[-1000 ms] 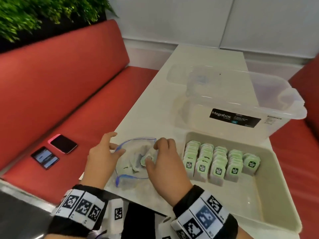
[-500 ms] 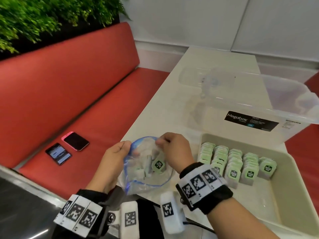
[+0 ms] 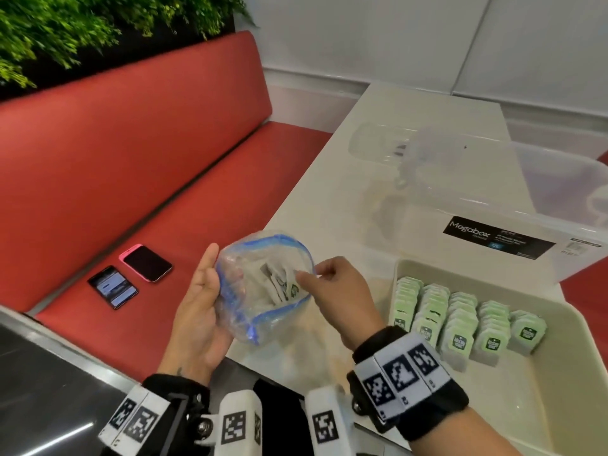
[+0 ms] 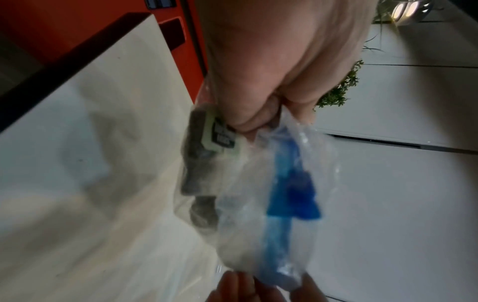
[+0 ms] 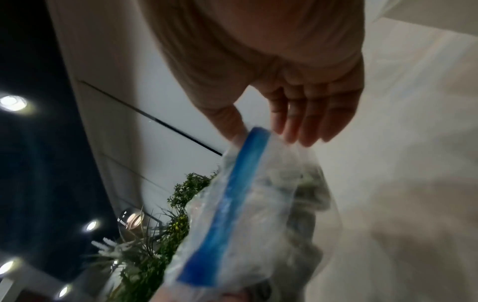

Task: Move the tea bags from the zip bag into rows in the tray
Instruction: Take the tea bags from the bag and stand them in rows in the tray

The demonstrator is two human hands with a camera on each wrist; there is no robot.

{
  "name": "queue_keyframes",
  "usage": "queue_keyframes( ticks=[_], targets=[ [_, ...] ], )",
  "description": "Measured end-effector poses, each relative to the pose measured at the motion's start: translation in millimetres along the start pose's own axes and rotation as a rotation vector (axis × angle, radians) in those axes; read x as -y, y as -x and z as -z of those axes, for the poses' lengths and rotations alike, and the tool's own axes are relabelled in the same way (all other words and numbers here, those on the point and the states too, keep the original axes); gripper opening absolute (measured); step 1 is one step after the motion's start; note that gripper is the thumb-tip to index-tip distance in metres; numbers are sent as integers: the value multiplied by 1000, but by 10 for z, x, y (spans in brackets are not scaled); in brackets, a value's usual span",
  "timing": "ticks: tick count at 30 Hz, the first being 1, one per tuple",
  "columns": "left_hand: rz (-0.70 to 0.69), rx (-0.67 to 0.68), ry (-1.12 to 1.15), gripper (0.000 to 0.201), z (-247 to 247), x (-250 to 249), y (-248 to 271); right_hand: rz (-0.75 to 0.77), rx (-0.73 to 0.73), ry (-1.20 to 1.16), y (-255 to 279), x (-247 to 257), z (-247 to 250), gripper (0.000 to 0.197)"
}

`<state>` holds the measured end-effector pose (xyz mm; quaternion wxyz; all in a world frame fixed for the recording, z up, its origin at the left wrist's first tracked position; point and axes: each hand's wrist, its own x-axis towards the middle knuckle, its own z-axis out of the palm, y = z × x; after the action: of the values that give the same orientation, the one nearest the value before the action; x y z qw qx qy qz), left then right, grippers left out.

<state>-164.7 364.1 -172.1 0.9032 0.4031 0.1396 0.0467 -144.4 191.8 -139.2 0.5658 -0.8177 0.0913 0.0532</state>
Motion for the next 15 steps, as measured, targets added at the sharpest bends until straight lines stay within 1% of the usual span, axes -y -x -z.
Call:
queue_keyframes(
  ticks=[1,2,3,4,5,6,7,8,9,10,11,12,13,15],
  targets=[
    [14,26,32,53,43,24,1,-20,14,-42,-19,-24,-35,18],
    [43,54,57,71,74,51,15,-48,17,-100,-36,-39,-65,14],
    [73,77,71,84,104,75,40,-78,13,-160,-57,-52,-90,17],
    [103,96,73,86,134,94,67,-110,13,-232,-82,-56,-106,21],
    [129,110,53,77,163,103,95,-139,28,-295,-102,-52,-112,24],
    [150,115,5,61,189,99,124,-163,50,-337,-118,-38,-112,27],
    [178,112,-82,50,199,75,148,-174,70,-356,-141,-27,-108,30],
    [203,103,-177,47,213,36,165,-174,90,-363,-163,-6,-106,31],
    [205,79,-265,51,244,-10,157,-163,117,-351,-184,25,-104,32],
    [181,50,-339,57,262,-68,143,-141,146,-313,-202,60,-111,31],
    [125,23,-434,62,249,-142,127,-103,179,-240,-218,97,-124,31],
    [53,25,-547,67,201,-224,121,-56,215,-142,-227,140,-142,31],
    [-18,60,-682,70,158,-296,102,-2,251,-34,-234,179,-163,30],
    [-152,153,-967,68,27,-429,83,112,307,154,-242,267,-212,27]
  ],
)
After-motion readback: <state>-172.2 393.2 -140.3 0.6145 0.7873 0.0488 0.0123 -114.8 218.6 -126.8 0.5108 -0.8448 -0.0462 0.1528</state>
